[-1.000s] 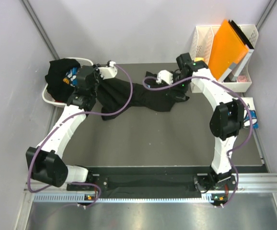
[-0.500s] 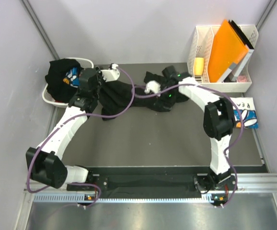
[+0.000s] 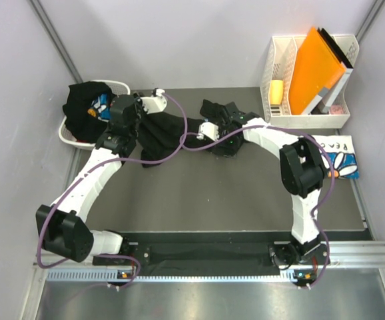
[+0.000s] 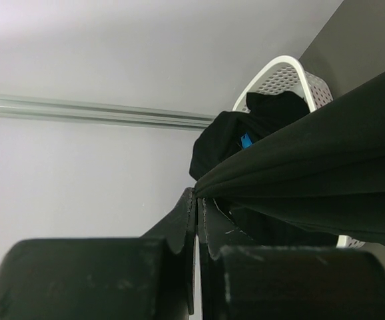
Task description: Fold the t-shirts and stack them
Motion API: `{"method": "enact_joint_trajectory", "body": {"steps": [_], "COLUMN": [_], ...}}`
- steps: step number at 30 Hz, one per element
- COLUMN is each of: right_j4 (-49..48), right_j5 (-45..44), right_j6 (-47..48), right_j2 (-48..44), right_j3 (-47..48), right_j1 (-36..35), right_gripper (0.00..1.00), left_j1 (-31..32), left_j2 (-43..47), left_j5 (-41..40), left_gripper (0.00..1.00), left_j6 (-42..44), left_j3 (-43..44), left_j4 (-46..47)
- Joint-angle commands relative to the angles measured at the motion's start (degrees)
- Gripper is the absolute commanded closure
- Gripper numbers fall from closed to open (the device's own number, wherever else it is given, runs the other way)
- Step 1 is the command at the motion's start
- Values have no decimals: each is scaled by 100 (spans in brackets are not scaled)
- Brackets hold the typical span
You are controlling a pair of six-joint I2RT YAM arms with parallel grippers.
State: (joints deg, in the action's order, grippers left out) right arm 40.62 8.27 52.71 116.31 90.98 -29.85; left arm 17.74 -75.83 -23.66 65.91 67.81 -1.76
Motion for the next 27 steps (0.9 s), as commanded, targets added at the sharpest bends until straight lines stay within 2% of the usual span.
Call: {"method": "enact_joint_trajectory", "body": {"steps": [1, 5, 14, 19, 25, 27], "right_j4": [-608, -687, -274, -318, -537, -590], "right_j5": [-309, -388, -212, -361, -502, -563], "right_j6": [64, 143, 301, 302, 135, 65], "right_j2": [-12, 137, 216, 392, 585, 656], "right_j3": [-27, -28, 60, 60, 69, 104], "right_j1": [-74, -109, -197, -206, -215, -215], "right_gripper": [27, 34, 27, 28, 44, 60], "left_j1": [28, 19, 28, 19, 28, 28], "left_j2": [200, 183, 174, 130, 130, 139], "left_j5": [-77, -60, -33, -42, -25, -7], "left_gripper": [100, 100, 100, 100, 100, 100], "left_j6": [-43, -8, 106, 89, 89, 98], "left_j3": [127, 136, 66, 74, 74, 74], "left_j4": [202, 202, 264, 308, 352, 361]}}
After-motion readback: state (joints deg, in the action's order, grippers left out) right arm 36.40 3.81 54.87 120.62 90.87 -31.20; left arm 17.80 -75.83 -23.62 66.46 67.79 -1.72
